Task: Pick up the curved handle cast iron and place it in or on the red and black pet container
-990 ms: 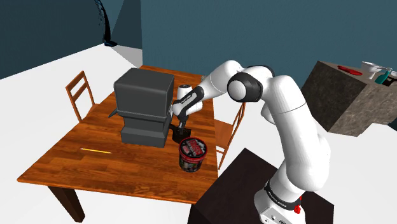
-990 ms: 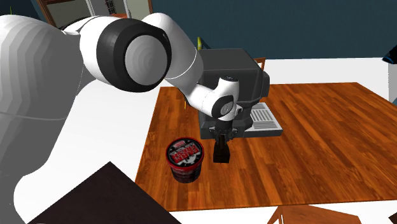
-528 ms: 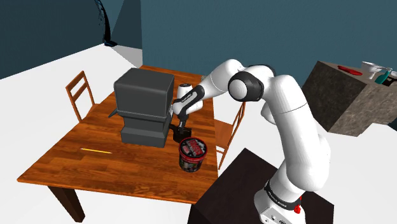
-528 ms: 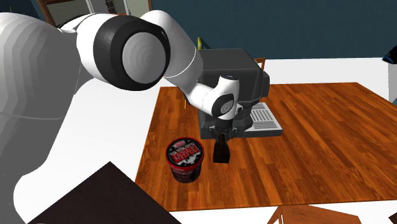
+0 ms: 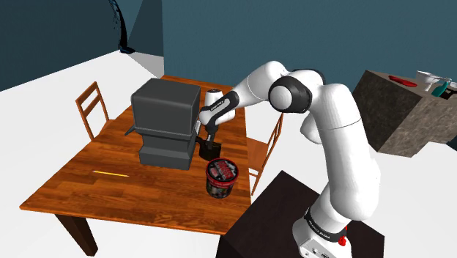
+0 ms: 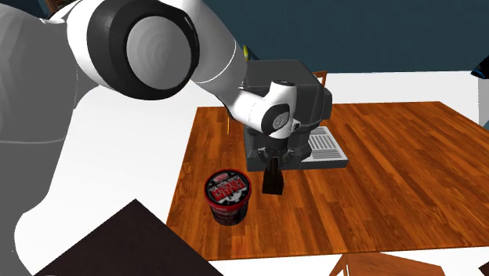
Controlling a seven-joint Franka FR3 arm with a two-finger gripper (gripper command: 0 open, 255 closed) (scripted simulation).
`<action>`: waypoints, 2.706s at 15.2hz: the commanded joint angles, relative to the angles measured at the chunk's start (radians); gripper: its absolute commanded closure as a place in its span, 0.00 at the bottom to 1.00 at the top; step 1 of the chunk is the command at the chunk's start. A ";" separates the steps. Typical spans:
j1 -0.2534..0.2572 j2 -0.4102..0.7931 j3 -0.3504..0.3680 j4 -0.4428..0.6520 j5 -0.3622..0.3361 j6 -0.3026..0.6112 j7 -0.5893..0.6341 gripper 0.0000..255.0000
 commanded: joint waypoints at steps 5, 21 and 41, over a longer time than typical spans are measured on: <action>0.005 -0.059 -0.007 -0.003 -0.008 -0.055 0.003 1.00; 0.016 -0.196 -0.022 0.013 -0.028 -0.208 0.011 1.00; 0.098 -0.604 -0.013 -0.369 -0.099 -0.231 0.127 1.00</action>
